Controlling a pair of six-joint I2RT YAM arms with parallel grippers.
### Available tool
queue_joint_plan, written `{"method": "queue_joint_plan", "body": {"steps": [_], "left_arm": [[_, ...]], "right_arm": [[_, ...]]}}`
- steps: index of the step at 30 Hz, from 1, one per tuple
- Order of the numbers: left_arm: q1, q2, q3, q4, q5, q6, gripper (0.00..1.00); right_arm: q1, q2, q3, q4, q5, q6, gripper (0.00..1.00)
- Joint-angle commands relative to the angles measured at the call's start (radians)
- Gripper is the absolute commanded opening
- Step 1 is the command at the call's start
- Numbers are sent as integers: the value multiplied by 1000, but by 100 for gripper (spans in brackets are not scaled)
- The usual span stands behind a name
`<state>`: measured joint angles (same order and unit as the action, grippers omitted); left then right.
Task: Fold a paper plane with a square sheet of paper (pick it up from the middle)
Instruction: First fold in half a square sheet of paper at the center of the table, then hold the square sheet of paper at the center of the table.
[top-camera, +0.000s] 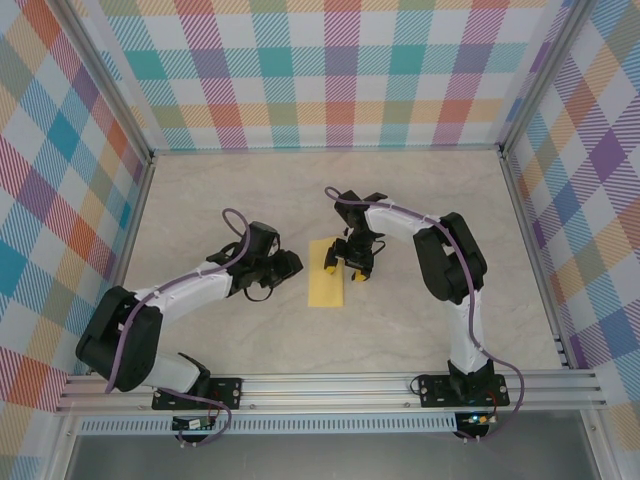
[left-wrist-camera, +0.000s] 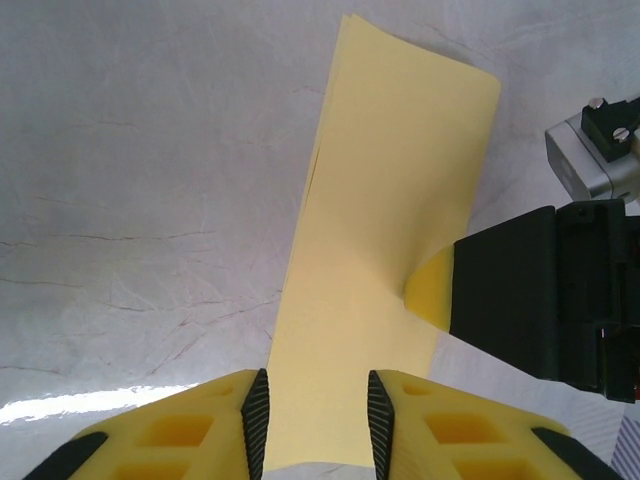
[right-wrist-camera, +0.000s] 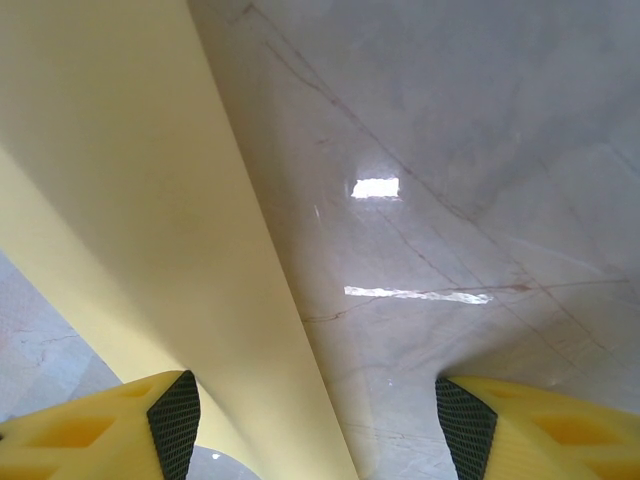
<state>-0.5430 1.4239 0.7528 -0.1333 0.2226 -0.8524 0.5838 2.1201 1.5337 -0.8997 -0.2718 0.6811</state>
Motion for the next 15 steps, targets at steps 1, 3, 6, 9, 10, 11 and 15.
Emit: {"method": "queue_joint_plan", "body": {"steps": [1, 3, 6, 9, 10, 11, 15], "left_arm": [[-6, 41, 31, 54, 49, -15, 29], [-6, 68, 47, 50, 54, -14, 21], [-7, 111, 55, 92, 77, -34, 5], [-11, 169, 86, 101, 88, -36, 0], [-12, 185, 92, 109, 94, -37, 0], [-15, 203, 103, 117, 103, -36, 0], [-24, 259, 131, 123, 109, -40, 0]], "right_arm": [[-1, 94, -44, -50, 111, 13, 69], [-1, 98, -45, -49, 112, 17, 68], [0, 97, -53, -48, 110, 17, 68], [-1, 93, -67, -42, 121, 18, 68], [-1, 93, -67, -43, 119, 18, 68], [-1, 95, -67, -42, 117, 18, 68], [-1, 98, -64, -40, 115, 23, 68]]}}
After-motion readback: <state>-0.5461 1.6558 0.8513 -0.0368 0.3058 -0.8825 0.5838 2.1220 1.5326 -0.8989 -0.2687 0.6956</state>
